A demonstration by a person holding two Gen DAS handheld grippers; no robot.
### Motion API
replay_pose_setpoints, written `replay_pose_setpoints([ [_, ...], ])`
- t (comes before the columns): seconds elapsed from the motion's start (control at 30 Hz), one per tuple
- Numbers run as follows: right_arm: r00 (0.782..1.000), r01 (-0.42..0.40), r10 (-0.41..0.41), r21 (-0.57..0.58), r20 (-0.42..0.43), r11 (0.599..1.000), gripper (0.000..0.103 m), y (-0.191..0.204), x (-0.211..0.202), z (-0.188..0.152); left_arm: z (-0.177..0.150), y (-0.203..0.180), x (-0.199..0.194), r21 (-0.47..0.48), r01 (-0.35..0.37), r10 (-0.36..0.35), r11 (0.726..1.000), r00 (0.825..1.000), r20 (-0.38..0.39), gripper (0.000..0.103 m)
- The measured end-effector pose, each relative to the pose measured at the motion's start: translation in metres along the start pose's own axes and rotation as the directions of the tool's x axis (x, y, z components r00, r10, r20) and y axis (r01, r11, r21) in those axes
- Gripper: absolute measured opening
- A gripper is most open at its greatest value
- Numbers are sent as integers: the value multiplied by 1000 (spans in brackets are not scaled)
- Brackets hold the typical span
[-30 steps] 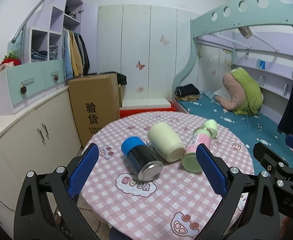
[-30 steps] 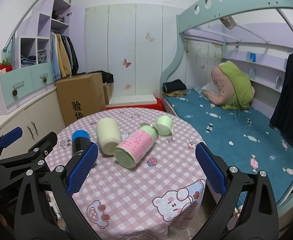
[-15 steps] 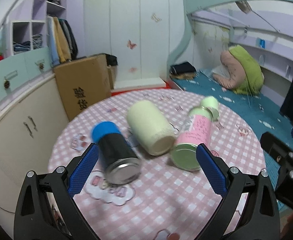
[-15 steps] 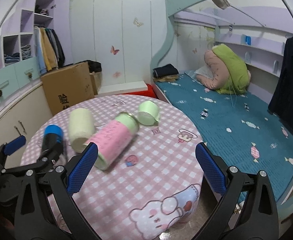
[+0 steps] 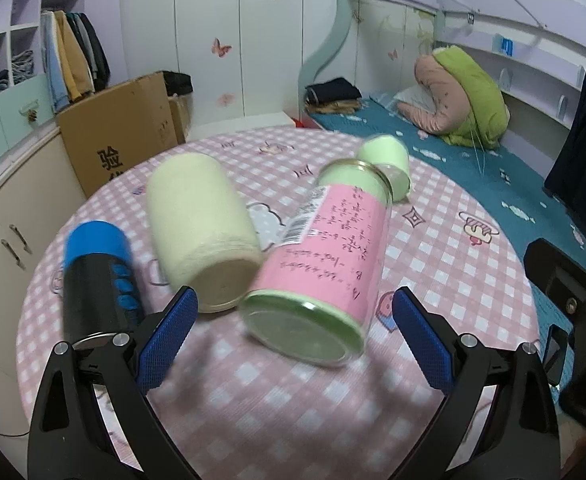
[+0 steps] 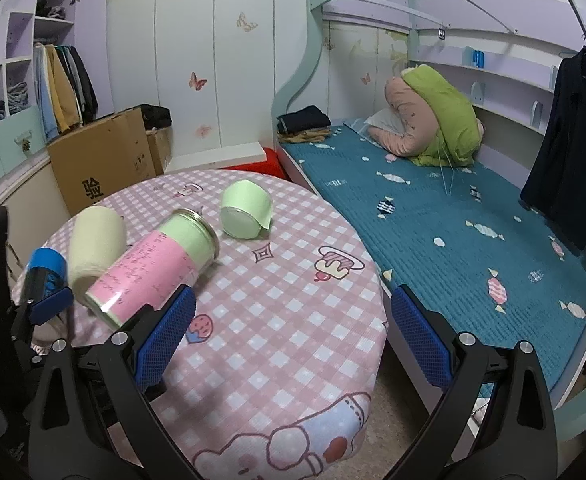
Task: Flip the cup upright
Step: 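Close the right tool around the pink cookie jar's body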
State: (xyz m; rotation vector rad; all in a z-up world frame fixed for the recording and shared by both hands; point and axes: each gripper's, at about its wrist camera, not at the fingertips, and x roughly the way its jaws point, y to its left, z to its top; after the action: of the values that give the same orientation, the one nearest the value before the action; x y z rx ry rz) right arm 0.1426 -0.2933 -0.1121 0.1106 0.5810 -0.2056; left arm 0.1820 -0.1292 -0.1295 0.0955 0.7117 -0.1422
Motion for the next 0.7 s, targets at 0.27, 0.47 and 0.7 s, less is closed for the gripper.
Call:
replay_pose_setpoints([
  [0.27,998,-36,38,28,-48,999,98,-1,25,0,7,-5,23,-31,41,-43,999,997,-65,78],
  [0.47,996,-56,59,34,-71,998,98,2,27,1,4,-3,17,-54,50,-54,997,996,-75,77],
  [0.7,989,-116,118,25,-94,993,98,17,11,-5,-23,8,-13,-105,61,-72,993,993,-98,78],
])
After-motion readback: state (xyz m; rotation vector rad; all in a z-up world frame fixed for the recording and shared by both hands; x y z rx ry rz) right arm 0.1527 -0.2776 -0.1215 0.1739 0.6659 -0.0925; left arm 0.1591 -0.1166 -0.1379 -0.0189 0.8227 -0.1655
